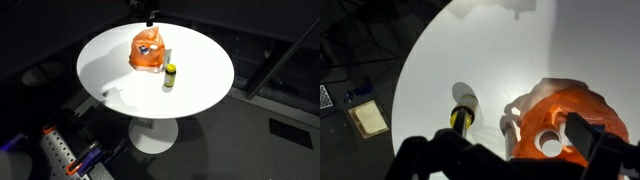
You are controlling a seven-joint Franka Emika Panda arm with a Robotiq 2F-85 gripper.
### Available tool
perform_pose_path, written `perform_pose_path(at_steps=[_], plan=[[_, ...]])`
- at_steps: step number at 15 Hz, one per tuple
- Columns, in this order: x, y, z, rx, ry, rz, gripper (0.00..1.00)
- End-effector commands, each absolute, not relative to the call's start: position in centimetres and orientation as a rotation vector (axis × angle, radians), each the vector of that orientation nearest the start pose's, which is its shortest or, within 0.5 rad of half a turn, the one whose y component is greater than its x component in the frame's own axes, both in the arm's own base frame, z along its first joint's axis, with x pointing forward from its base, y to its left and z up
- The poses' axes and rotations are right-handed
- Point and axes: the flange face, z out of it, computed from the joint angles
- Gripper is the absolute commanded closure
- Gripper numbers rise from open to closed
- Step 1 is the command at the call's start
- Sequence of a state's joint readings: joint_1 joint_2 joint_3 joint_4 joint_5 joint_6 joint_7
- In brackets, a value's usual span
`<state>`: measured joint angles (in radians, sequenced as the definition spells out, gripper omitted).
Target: Pick up the white container on the left and put it in the orange plastic bag.
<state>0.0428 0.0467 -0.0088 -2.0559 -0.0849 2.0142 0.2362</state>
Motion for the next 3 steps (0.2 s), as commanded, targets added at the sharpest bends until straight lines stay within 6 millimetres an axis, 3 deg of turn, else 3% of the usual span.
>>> perform_pose_path(at_steps=[1,3], plan=[[54.69,1.31,40.71,-3.215,0.263,0.128,0.0],[54.6,1.27,40.59,-3.215,0.264,0.133,0.0]])
